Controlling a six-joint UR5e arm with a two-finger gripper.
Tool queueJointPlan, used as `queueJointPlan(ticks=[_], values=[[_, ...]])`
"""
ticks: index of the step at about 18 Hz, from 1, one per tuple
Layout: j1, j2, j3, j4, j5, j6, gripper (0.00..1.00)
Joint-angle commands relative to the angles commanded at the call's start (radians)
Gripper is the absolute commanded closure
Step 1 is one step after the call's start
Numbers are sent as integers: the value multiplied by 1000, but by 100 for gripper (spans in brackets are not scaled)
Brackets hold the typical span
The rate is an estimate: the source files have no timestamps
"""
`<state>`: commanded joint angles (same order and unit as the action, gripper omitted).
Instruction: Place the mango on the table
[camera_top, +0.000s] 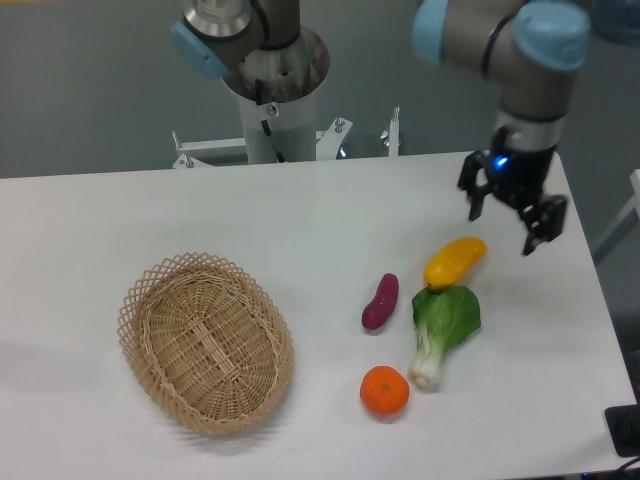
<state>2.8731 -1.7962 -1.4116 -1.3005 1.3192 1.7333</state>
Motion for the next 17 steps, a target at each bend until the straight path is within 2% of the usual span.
queueJointPlan(ticks=[2,4,9,17], values=[[3,-6,49,-20,11,38,0],[9,-6,54,-22,20,93,0],[86,3,51,-23,23,282,0],[103,5,45,-23,20,290,0]])
